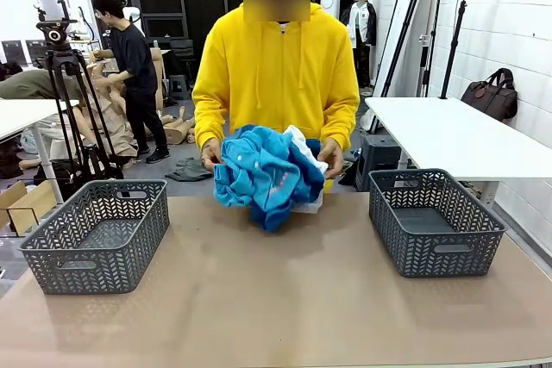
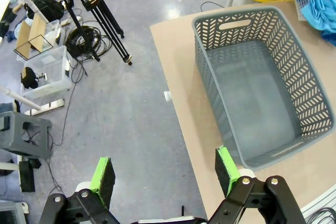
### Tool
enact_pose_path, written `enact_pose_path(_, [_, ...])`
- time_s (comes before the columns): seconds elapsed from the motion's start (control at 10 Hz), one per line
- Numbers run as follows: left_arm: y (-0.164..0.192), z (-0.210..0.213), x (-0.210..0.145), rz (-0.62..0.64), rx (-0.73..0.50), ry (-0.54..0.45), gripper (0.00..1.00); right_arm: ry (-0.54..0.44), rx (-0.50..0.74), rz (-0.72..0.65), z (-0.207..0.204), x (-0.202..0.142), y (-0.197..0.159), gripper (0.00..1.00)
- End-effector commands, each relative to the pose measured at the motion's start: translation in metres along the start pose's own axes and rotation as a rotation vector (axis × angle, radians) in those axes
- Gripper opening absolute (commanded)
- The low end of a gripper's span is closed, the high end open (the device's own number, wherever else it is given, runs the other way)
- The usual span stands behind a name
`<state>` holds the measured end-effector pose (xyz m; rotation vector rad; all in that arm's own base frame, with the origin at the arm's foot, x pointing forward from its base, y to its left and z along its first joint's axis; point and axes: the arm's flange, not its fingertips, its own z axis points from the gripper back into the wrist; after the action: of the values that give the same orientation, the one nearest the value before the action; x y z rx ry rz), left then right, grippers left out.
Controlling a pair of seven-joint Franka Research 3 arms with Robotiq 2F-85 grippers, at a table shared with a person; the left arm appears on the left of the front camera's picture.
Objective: Sort the tops and bottoms.
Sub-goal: Lift clothes from the center of the table with your left hand.
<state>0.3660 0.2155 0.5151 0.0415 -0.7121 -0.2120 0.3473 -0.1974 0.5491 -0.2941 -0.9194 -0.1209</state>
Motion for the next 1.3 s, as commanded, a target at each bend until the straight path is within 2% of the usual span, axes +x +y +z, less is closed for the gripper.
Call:
enact_pose_path(0.0, [0.0022,0.0006,-0.0025,-0.006,-0.004,-0.005,1.0,0.011,-0.002,0.008,0.0001,-0.0017,0.0001,1.0])
enact_pose_path(1.2, [0.0022,0.0006,-0.0025,-0.006,-0.004,-0.005,1.0,0.011,-0.002,0.008,0.0001,-0.0017,0.0001,1.0])
